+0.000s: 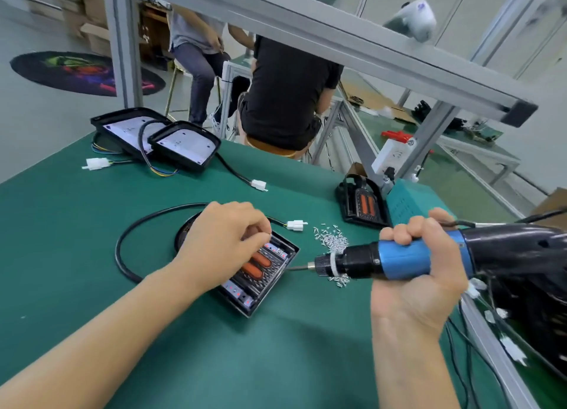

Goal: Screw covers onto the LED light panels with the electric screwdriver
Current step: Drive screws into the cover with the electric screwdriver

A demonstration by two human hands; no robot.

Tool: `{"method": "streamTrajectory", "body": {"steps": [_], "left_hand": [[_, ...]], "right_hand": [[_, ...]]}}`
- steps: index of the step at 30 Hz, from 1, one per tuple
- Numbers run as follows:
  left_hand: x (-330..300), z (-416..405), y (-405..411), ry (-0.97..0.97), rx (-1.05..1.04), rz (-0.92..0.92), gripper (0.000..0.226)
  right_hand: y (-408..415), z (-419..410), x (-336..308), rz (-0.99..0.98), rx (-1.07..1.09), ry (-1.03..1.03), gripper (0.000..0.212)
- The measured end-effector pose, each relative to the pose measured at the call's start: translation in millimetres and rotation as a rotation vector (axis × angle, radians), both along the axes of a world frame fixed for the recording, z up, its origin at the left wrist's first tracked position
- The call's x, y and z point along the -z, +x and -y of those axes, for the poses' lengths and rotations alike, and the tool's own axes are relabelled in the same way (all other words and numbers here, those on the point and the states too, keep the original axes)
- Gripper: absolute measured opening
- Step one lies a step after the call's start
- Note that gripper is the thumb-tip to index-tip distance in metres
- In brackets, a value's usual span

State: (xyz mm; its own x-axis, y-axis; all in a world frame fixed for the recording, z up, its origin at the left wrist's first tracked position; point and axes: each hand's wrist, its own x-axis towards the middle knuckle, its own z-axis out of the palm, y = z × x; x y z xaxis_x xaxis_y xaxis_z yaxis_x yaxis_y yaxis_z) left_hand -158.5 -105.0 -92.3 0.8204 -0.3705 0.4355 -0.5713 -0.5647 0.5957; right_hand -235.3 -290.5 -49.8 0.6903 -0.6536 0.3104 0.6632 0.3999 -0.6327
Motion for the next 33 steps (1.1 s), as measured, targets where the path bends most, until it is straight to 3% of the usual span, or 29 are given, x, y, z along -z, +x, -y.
{"method": "streamTrajectory", "body": {"steps": [4, 15, 25, 33], "left_hand": [[-18.9, 49.5, 22.7, 0.115, 0.043, -0.009, 0.005], [6.4, 147.8, 64.2, 0.795, 0.147, -0.115, 0.016], [13.6, 155.5, 68.5, 0.871, 0.158, -0.235, 0.015], [15.5, 156.9, 67.0, 0.973, 0.203, -0.125, 0.03]], "right_hand": [[-8.1, 28.0, 0.4, 0.006, 0.112, 0.053, 0.019], [-12.6, 67.8, 23.8, -0.031, 0.24, 0.135, 0.023], [-5.1, 76.2, 34.4, -0.057, 0.249, 0.159, 0.022], [3.1, 72.8, 41.2, -0.101, 0.279, 0.114, 0.022]]}}
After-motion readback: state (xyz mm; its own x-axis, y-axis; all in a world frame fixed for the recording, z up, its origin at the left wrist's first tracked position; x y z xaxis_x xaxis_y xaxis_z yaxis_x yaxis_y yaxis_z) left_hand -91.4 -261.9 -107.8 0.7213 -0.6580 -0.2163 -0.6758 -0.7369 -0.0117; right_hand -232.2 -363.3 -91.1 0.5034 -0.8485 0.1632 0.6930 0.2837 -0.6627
